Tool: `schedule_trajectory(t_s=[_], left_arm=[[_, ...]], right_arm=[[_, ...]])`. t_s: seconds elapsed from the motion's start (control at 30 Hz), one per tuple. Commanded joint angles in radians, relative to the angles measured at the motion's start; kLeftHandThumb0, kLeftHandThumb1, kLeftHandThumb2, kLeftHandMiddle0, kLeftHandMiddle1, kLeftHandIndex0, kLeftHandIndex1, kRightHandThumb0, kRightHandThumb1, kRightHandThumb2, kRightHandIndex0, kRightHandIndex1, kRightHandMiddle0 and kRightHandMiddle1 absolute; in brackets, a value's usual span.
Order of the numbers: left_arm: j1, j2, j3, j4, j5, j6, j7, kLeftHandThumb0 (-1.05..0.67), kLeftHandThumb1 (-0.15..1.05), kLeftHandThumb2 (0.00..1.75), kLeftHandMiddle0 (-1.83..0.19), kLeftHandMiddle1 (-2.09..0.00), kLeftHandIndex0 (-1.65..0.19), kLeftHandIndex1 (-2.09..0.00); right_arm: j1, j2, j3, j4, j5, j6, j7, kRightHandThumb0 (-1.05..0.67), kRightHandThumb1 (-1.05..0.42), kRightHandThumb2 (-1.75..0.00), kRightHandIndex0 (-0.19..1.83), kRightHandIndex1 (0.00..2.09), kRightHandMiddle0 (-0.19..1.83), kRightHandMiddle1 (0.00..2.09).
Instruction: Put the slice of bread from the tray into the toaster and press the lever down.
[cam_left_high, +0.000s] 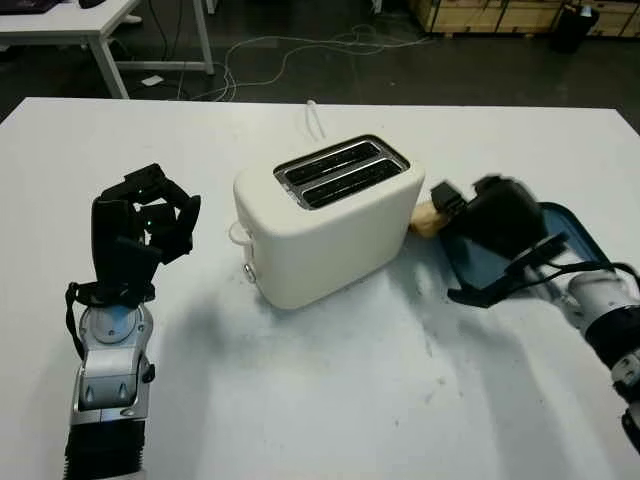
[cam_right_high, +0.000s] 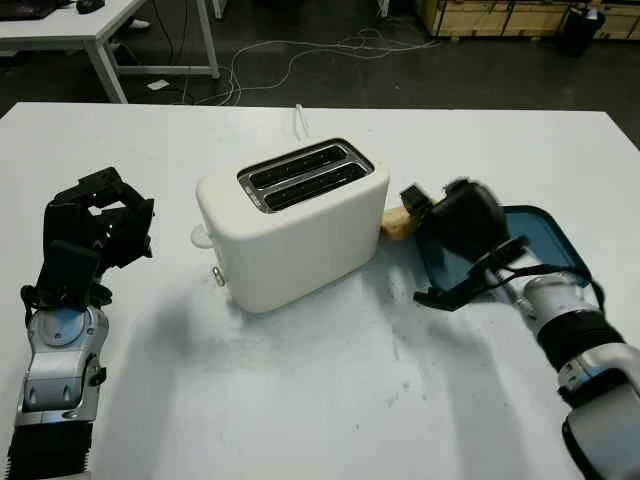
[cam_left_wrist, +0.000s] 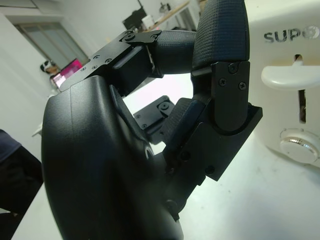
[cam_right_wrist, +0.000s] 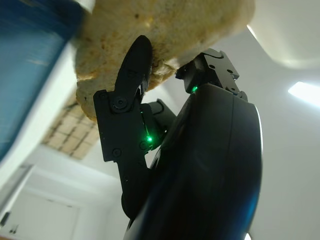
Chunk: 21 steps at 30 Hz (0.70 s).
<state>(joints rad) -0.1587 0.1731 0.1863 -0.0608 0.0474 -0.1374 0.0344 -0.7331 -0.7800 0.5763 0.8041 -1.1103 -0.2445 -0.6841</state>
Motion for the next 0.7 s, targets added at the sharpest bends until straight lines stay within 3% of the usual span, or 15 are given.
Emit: schedule_trajectory(t_s=[0.0,0.1,0.3,0.5,0.67], left_arm=[[0.005,-0.002,-0.001,-0.009,-0.007,-0.005,0.001,-0.89,0.68,0.65,-1.41,-1.46,-1.15,-1.48],[0.004,-0.002,-0.003,-0.012,-0.001,-0.001,0.004,-0.89,0.68,0.65,-1.41,-1.46,-1.15,-1.47],[0.002,-0.002,-0.002,-0.011,-0.005,-0.001,0.002,-0.88,0.68,0.66,-1.41,-1.46,-1.15,-1.47],[-0.004,0.008,-0.002,0.001,-0.004,-0.013,-0.006,-0.88,0.69,0.65,-1.40,-1.47,-1.14,-1.48],[-0.006,0.005,-0.002,-0.006,0.002,-0.004,0.000,-0.89,0.69,0.64,-1.40,-1.48,-1.15,-1.50]], right_arm=[[-0.036,-0.018,-0.030,-0.009,0.034,-0.029,-0.011,-0.41,-0.92,-0.43,0.87,1.75,0.36,1.56],[-0.044,-0.030,-0.069,-0.036,0.067,-0.038,0.039,-0.42,-0.92,-0.45,0.82,1.75,0.41,1.72],[-0.065,-0.052,-0.101,-0.040,0.062,-0.043,0.079,-0.42,-0.92,-0.45,0.86,1.75,0.40,1.75],[-0.115,-0.060,-0.209,0.019,0.266,-0.143,0.333,-0.45,-0.92,-0.39,0.88,1.75,0.56,1.75],[-0.196,-0.115,-0.291,0.039,0.419,-0.249,0.551,-0.43,-0.92,-0.34,0.76,1.75,0.49,1.74]])
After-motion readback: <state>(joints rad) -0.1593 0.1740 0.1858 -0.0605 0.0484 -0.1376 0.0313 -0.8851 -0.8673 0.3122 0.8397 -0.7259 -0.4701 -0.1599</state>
